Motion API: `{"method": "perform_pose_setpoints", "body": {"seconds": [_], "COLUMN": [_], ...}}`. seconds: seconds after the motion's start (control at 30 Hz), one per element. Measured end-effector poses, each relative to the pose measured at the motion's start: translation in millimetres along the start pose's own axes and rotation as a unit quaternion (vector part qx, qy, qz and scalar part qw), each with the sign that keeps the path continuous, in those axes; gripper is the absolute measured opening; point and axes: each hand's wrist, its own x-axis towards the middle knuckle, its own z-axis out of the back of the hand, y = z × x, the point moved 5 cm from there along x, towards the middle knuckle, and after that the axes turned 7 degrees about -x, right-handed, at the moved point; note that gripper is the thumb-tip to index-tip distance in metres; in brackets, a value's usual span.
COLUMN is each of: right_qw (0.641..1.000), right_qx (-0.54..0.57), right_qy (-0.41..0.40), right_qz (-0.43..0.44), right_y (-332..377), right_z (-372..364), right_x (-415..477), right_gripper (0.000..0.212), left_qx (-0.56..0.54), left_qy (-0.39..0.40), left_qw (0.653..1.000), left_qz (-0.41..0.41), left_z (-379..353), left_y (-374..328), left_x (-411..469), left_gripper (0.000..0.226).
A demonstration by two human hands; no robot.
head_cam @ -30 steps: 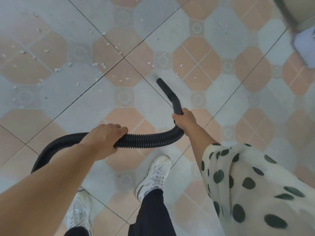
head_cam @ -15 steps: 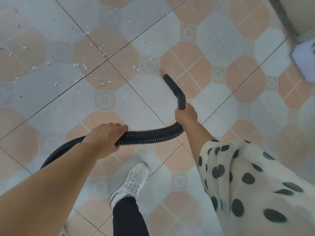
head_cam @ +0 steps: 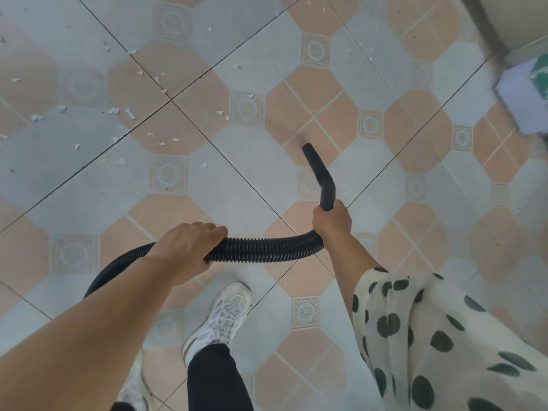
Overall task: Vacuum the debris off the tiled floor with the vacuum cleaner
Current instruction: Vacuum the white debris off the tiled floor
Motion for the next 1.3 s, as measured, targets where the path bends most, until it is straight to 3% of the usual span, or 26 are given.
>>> {"method": "perform_pose_setpoints", "body": {"seconds": [0.23,0.67,1.0,1.3], "right_qw": [1.0,0.977,0.973,0.971], "right_qx": [-0.018,-0.108,-0.141,-0.141], "right_qy": [-0.021,0.017,0.036,0.017], "right_qz": [0.013,0.184,0.179,0.194], "right_y": [21,146,109,141], "right_z": [4,-45,-57,-95], "right_x": [15,-5,-42,-70], "right_gripper": [0.043,0.04,0.038,0.042], "left_qx": [-0.025,-0.055,-0.033,-0.029], "left_qy": [-0.017,-0.071,-0.038,-0.053], "left_qw": [1.0,0.994,0.998,0.997], "left_qz": [-0.003,0.054,0.033,0.052], "left_z": [0,26,14,15], "left_y": [9,84,82,127], "left_x": [8,-25,-57,-94], "left_gripper": [0.023,0.02,0.02,0.021]}}
